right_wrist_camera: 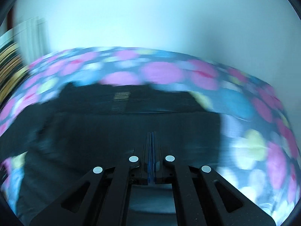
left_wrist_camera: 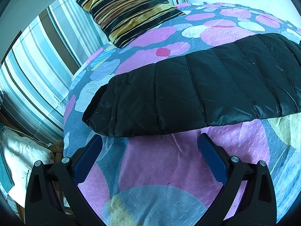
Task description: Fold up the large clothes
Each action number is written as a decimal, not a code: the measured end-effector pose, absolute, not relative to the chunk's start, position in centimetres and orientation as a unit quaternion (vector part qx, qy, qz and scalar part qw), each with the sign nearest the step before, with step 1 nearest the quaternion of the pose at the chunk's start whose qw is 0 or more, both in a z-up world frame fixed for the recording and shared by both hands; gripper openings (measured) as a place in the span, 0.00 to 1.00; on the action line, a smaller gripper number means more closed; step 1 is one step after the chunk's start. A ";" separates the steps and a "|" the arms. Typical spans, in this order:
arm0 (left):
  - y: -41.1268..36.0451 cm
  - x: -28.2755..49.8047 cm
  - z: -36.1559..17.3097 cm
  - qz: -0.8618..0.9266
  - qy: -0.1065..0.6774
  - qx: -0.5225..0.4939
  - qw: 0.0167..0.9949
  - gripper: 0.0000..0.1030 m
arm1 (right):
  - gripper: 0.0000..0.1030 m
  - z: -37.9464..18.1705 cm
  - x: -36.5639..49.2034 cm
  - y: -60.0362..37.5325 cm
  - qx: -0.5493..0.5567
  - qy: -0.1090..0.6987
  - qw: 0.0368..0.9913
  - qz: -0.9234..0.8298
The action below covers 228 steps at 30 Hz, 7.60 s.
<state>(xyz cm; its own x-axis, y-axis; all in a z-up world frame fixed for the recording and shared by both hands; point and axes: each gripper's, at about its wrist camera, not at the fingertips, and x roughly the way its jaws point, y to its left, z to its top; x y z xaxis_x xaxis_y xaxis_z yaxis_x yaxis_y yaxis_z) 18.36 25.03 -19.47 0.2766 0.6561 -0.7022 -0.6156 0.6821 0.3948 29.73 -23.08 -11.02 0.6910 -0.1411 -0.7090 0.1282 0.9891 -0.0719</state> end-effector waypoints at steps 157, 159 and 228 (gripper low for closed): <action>-14.5 34.5 -15.0 -0.017 0.400 0.114 0.909 0.10 | 0.90 -20.6 30.5 -24.0 -0.006 0.395 0.894 -0.213; -14.7 34.7 -15.6 -0.018 0.405 0.115 0.907 0.11 | 0.90 -20.6 30.6 -24.0 -0.006 0.395 0.894 -0.213; 13.4 30.0 -13.2 0.158 0.375 0.007 0.913 0.82 | 0.10 -13.7 33.5 -17.6 0.039 0.371 0.927 -0.046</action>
<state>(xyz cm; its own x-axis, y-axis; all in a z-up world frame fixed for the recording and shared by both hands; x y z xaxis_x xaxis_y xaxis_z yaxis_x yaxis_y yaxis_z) 29.97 13.43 -13.24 0.6680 0.2942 -0.6836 -0.2840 0.9498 0.1312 33.55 -17.58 -13.65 0.7199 -0.0571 -0.6918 0.1150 0.9927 0.0377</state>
